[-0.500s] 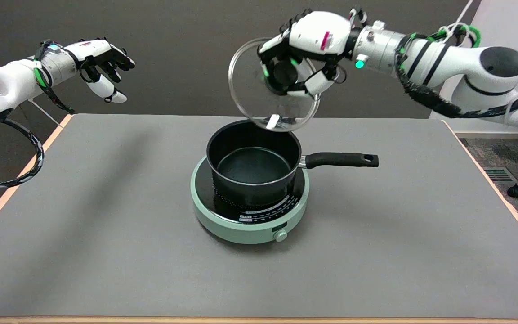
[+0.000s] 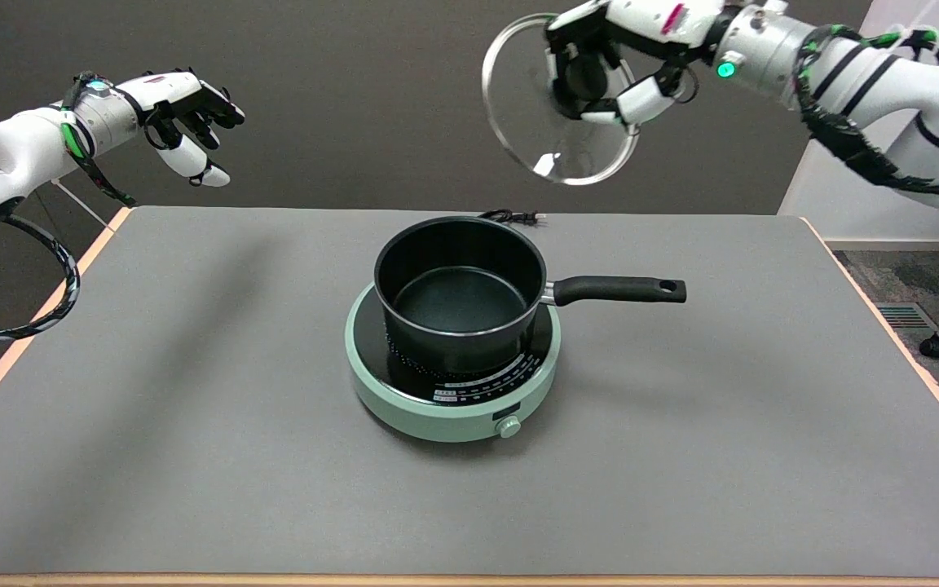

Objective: Place the pot lid onto the table.

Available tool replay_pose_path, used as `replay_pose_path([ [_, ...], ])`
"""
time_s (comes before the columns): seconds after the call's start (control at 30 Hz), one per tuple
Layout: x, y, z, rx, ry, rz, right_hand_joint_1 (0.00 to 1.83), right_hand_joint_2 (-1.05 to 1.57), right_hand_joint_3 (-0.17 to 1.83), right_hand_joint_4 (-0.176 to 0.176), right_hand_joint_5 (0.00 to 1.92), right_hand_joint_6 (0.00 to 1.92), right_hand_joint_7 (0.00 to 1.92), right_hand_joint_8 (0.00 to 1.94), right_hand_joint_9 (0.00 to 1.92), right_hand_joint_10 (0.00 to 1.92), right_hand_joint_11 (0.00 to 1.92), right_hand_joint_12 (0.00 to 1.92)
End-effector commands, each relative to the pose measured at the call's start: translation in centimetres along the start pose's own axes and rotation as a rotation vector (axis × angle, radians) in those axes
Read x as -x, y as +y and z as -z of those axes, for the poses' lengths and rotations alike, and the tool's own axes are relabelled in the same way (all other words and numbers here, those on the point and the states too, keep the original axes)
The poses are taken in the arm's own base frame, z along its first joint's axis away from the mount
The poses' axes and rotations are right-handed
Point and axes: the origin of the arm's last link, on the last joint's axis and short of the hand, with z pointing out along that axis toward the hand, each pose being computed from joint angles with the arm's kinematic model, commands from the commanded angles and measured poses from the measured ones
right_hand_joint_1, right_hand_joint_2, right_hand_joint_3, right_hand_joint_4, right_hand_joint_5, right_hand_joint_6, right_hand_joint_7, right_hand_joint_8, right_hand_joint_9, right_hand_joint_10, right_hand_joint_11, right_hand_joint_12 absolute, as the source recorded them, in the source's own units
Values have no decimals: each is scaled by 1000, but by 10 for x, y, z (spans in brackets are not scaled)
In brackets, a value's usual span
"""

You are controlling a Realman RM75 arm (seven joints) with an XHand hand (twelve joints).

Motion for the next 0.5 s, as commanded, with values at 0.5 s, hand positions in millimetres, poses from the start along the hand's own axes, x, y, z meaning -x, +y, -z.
replay_pose_path([
  [0.5,45,118,75,379,-86,-129,1372,776,747,176,656,1337,929,1321,836,1666,691,1417],
])
